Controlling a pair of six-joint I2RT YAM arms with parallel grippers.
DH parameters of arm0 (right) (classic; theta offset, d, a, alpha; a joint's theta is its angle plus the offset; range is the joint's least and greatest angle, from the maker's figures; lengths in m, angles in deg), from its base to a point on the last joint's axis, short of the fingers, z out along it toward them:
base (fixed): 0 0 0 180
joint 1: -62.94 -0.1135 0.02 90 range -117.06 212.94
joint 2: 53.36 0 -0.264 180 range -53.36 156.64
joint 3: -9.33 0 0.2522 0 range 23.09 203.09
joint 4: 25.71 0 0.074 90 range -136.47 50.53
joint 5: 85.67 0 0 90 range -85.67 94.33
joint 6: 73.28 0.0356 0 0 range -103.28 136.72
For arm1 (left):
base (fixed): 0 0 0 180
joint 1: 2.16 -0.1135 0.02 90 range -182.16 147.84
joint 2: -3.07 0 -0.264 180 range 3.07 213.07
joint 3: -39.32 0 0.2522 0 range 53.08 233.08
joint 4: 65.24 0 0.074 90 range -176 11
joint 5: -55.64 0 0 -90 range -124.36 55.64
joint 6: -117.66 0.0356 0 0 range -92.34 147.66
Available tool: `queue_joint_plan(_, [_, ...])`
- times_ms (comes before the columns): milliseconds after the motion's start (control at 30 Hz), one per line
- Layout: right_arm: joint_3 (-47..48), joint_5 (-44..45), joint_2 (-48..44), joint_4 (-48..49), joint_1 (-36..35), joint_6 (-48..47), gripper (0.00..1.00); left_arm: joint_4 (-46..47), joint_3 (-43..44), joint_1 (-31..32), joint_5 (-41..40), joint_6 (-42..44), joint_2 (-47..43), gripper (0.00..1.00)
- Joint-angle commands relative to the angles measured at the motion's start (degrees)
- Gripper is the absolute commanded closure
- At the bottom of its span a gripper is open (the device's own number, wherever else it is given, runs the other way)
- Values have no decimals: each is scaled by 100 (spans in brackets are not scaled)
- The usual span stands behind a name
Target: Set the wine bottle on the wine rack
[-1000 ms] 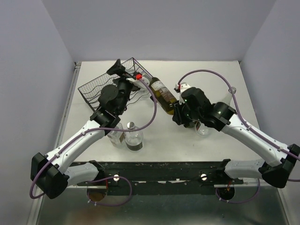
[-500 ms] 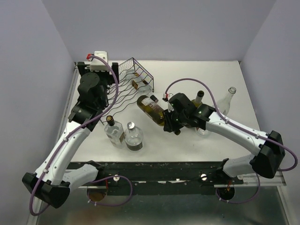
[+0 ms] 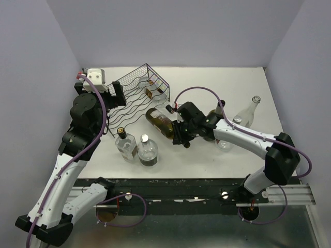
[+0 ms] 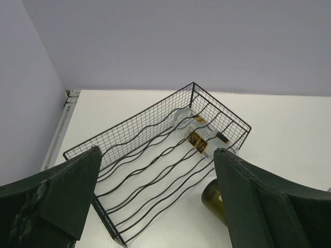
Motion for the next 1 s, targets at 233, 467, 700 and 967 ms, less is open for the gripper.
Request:
queue_joint_plan(233, [923,-106,620,1106,-31,291,100,153,-242,-28,571,-16,-210,1])
queue_joint_plan(467, [1161,-202,1025,1159,-22,459,99,154,-374,-37,712,-34,-377,1])
queue_joint_plan(700, [1152,87,1139,1300,-31,512,99,224,-480,-28,721,80,-518,1])
queue_joint_plan(967, [1266,237,1376,1792,-31,485,99,189,-497,-37,817,46,-553,1])
